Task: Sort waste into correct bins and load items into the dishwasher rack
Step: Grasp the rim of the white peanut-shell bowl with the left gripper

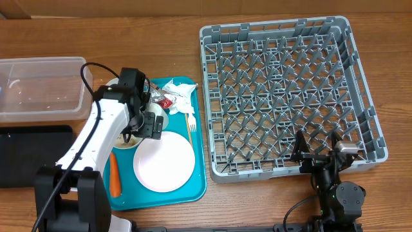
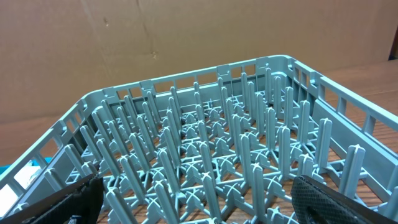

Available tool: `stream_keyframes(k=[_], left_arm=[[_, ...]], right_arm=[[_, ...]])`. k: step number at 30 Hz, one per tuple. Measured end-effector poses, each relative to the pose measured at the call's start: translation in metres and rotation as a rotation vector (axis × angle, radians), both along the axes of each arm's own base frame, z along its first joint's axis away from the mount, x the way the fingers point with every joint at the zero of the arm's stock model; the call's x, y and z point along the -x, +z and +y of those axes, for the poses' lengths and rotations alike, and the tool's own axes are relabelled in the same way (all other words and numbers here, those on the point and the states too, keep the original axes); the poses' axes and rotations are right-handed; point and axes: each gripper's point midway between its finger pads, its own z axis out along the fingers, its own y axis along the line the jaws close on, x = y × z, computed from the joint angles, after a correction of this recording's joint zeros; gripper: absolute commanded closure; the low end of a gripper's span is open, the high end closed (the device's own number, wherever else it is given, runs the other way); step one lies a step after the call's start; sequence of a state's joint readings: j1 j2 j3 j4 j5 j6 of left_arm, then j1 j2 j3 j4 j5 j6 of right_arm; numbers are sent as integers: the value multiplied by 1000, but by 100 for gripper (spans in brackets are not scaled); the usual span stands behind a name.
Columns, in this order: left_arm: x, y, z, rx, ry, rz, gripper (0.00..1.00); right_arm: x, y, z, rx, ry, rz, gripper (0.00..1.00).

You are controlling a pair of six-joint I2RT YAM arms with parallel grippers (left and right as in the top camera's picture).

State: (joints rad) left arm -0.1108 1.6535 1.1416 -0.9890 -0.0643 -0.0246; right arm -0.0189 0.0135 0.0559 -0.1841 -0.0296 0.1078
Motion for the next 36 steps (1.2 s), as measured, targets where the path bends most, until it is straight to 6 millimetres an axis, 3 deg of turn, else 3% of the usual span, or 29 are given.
stream_keyframes(k=[5, 12, 16, 18, 26, 36], left_arm=[[5, -16, 0, 0, -12, 1, 0], [0, -20, -5, 23, -72, -23, 4], [-1, -23, -7, 33, -99, -30, 27], [-1, -25, -8, 38, -113, -31, 27], [6, -35, -7, 38, -121, -21, 48], [2, -35, -7, 34, -133, -38, 59]], right_arm=[[0, 0, 0, 0, -1, -1, 0], [0, 0, 0, 0, -1, 0, 0], [0, 0, 0, 1, -1, 0, 0], [0, 0, 0, 0, -1, 0, 0], [0, 0, 0, 0, -1, 0, 0], [0, 0, 0, 0, 0, 0, 0]])
